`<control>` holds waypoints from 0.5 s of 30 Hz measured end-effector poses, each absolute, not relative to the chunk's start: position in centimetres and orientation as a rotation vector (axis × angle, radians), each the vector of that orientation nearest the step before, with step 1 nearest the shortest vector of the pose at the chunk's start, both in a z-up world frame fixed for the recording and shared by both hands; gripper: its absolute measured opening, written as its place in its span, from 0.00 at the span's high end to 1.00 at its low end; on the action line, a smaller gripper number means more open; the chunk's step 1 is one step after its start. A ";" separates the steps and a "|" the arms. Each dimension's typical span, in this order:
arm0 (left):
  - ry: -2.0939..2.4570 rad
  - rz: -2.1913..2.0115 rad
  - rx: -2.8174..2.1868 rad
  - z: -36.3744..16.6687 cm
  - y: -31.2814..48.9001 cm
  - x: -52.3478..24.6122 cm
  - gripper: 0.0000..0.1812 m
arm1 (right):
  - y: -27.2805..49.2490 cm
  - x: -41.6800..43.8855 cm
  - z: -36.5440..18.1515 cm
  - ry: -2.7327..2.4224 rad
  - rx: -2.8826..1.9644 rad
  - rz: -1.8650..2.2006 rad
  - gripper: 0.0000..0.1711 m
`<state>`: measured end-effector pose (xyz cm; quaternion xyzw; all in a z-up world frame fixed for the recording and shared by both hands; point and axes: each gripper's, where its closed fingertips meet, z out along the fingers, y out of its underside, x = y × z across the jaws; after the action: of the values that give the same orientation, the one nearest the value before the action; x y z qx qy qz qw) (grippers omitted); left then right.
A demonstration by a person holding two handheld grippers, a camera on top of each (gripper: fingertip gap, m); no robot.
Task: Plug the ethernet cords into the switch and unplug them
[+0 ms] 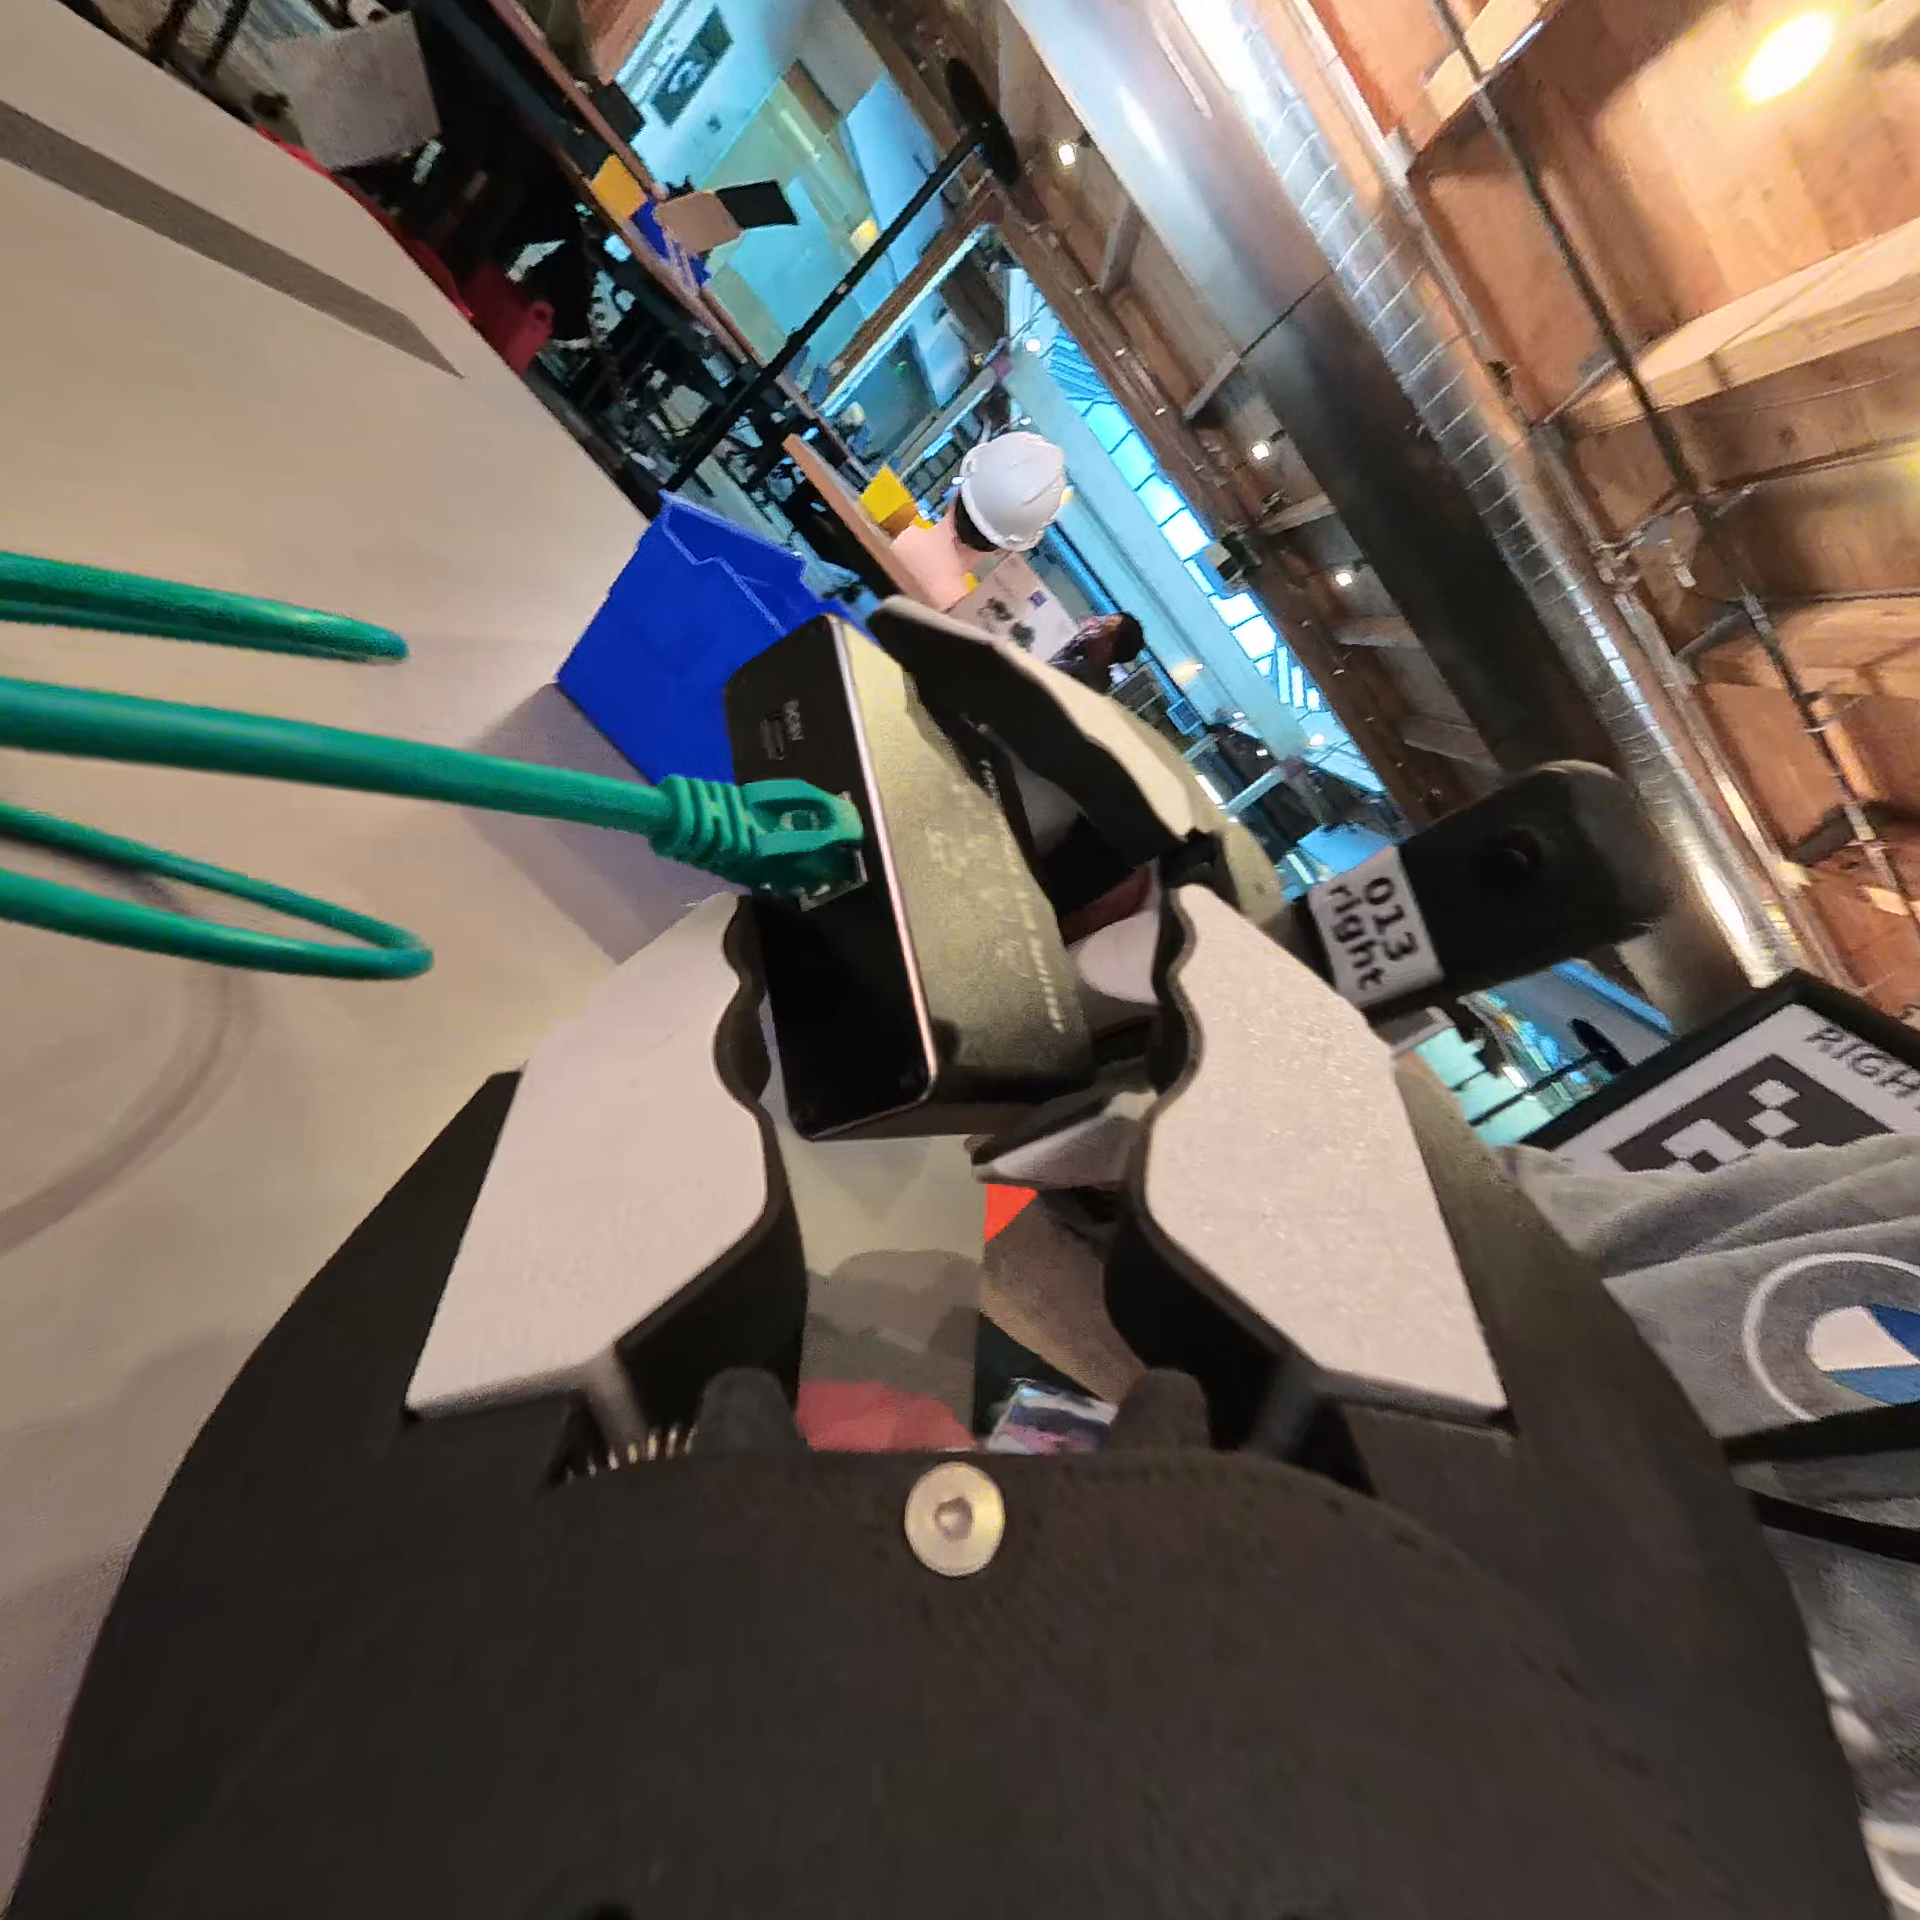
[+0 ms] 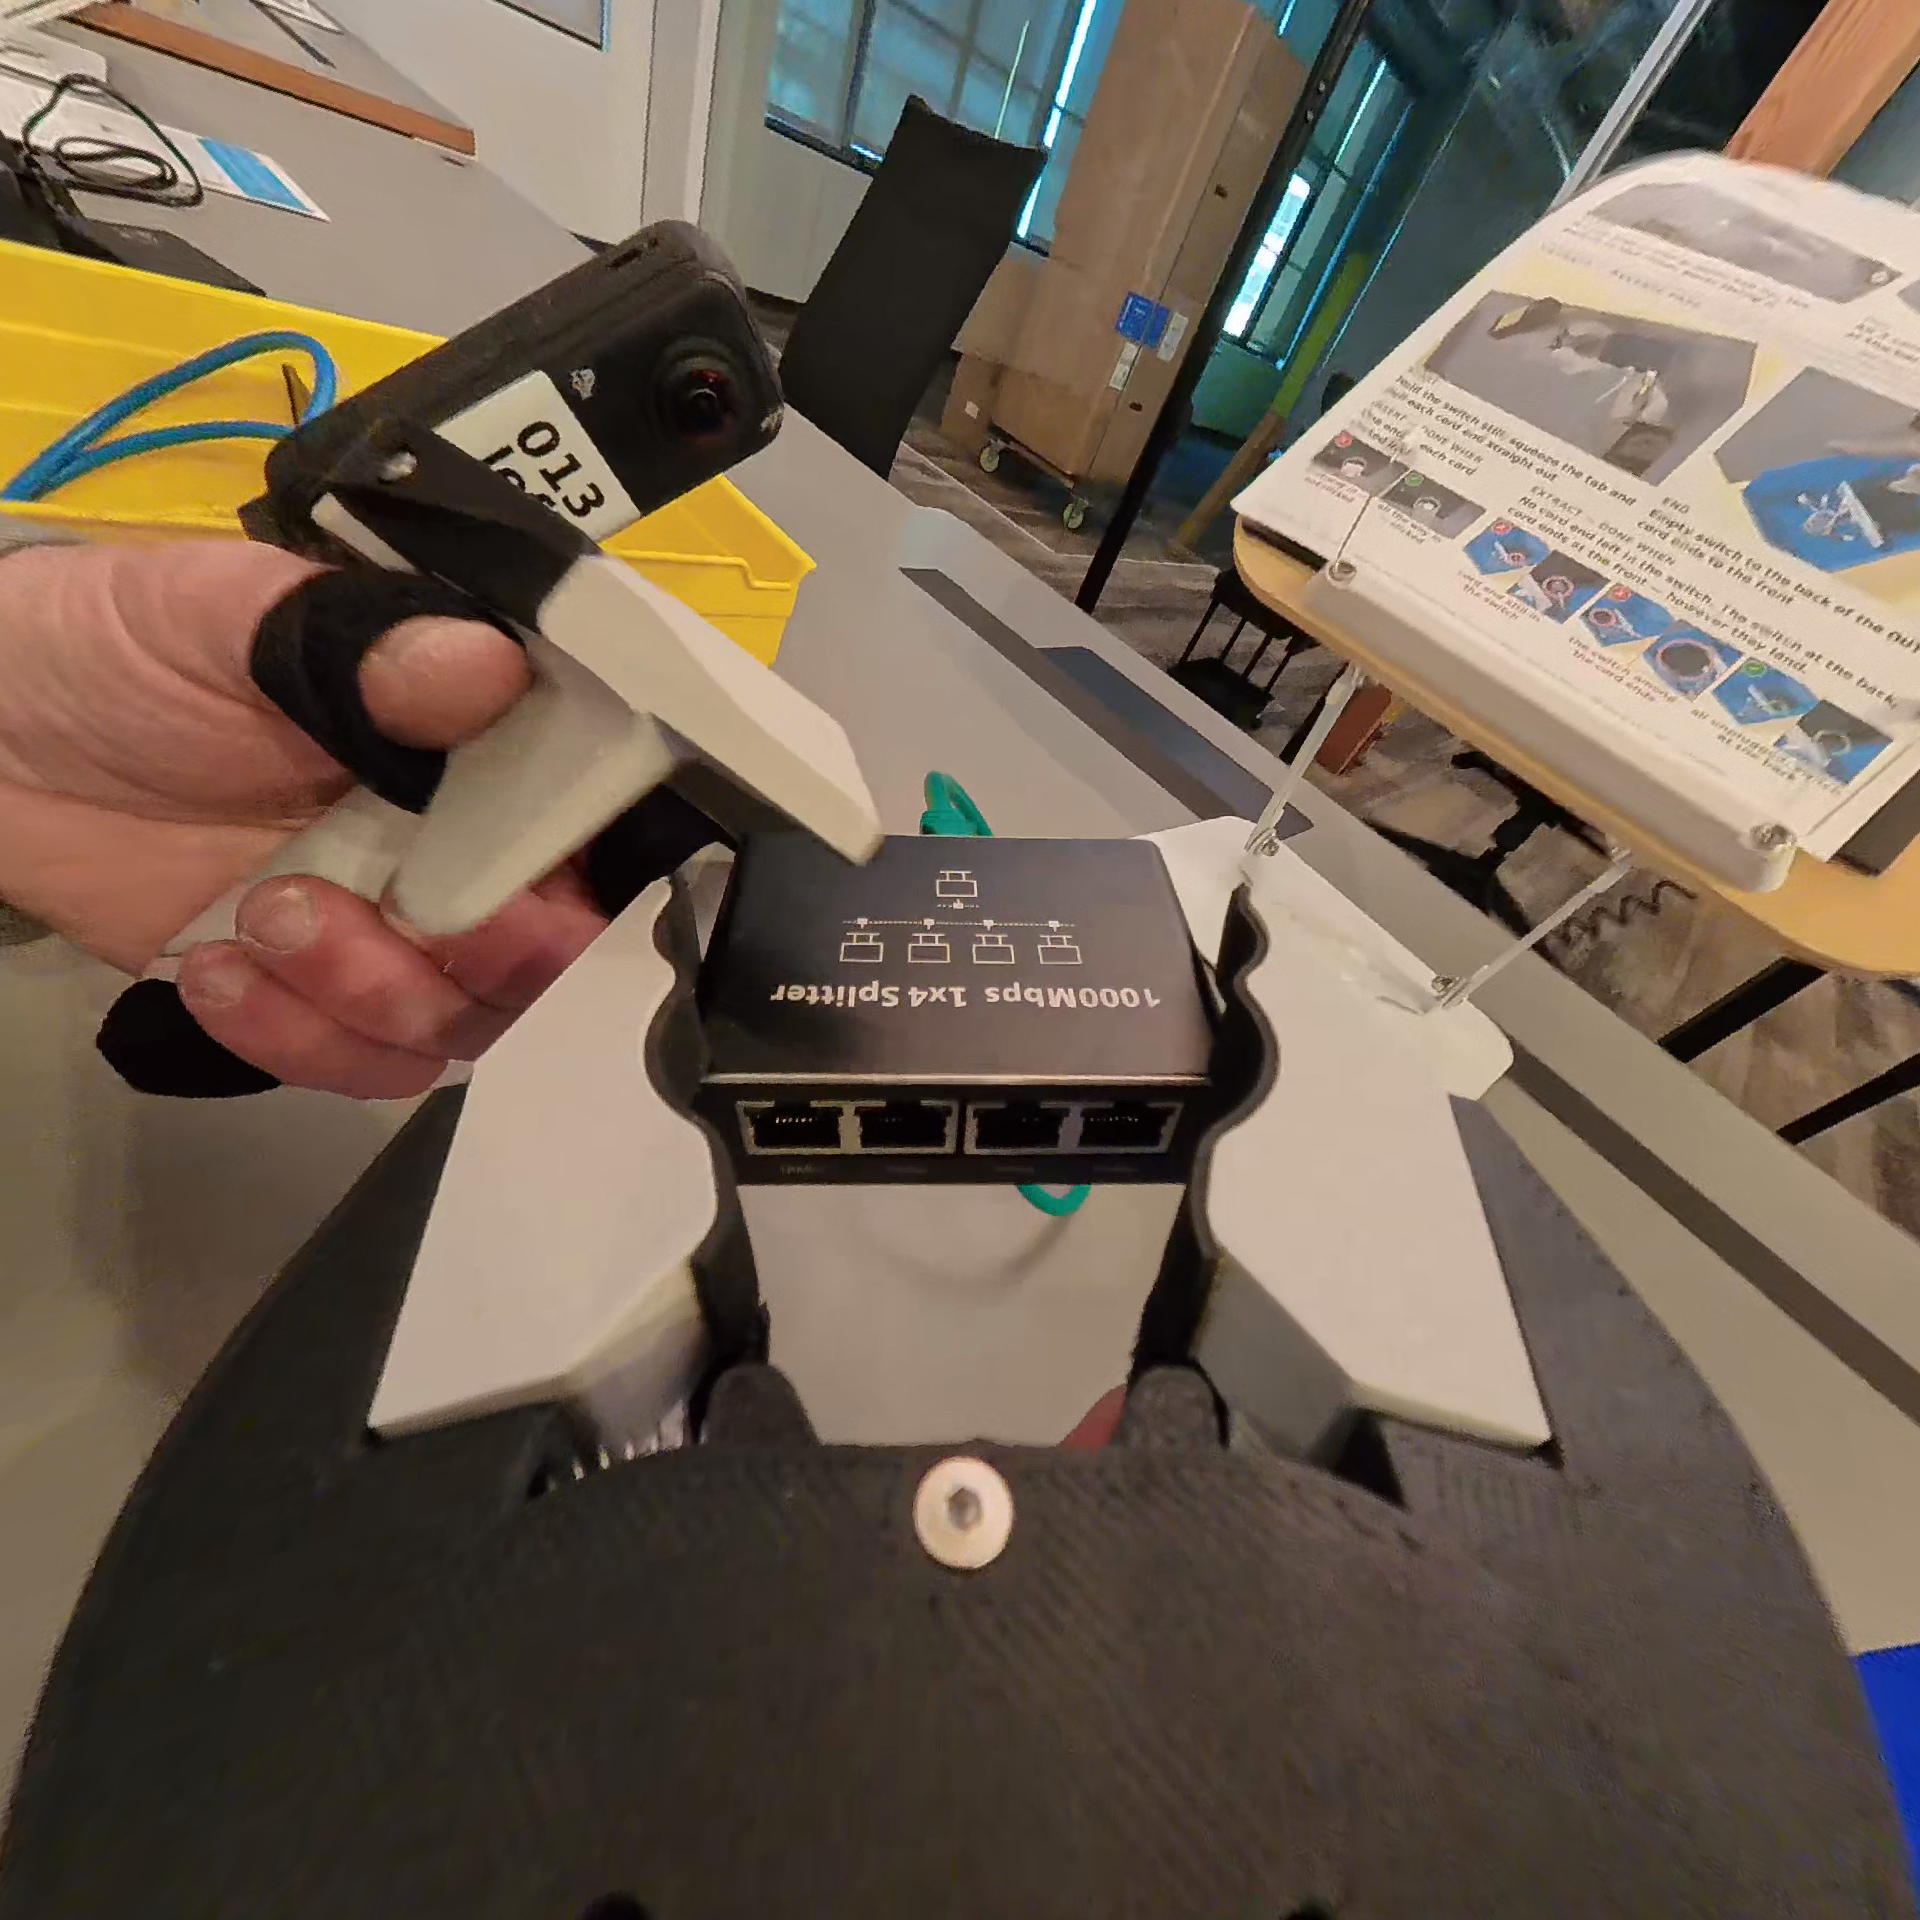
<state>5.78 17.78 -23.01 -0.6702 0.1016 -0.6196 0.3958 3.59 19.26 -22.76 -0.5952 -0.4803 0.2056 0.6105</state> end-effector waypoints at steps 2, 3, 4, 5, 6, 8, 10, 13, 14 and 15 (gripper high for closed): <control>0.255 -1.506 -1.728 -23.6 18.1 5.6 0.70 | 18.9 3.4 -22.6 -1.128 -1.344 0.452 0.43; 0.232 -1.511 -1.722 -23.6 18.2 5.2 0.75 | 18.9 3.4 -22.8 -1.148 -1.338 0.439 0.43; 0.200 -1.520 -1.712 -23.5 18.5 4.7 0.82 | 18.8 3.4 -22.9 -1.175 -1.326 0.422 0.44; 0.222 -1.511 -1.715 -23.5 18.5 4.6 0.82 | 18.7 3.3 -23.1 -1.196 -1.320 0.407 0.41; 0.264 -1.471 -1.721 -23.6 18.4 4.6 0.82 | 18.6 3.2 -23.2 -1.218 -1.315 0.390 0.42; 0.314 -1.428 -1.720 -23.3 18.2 4.7 0.82 | 18.4 3.2 -23.1 -1.239 -1.294 0.359 0.44; 0.355 -1.401 -1.723 -23.2 18.1 4.7 0.82 | 18.2 3.4 -22.7 -1.252 -1.294 0.406 0.46; 0.425 -1.326 -1.743 -23.1 18.0 4.8 0.82 | 17.9 3.8 -22.7 -1.281 -1.316 0.474 0.48; 0.448 -1.306 -1.749 -23.1 17.9 4.8 0.82 | 17.8 4.0 -22.8 -1.297 -1.334 0.492 0.51; 0.473 -1.279 -1.755 -23.1 17.9 4.8 0.82 | 17.8 4.2 -22.7 -1.309 -1.350 0.511 0.54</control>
<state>4.80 17.91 -23.08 -0.7078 0.1908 -0.5159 0.4433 4.18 17.76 -22.73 -0.5732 -0.5558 0.2170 0.5616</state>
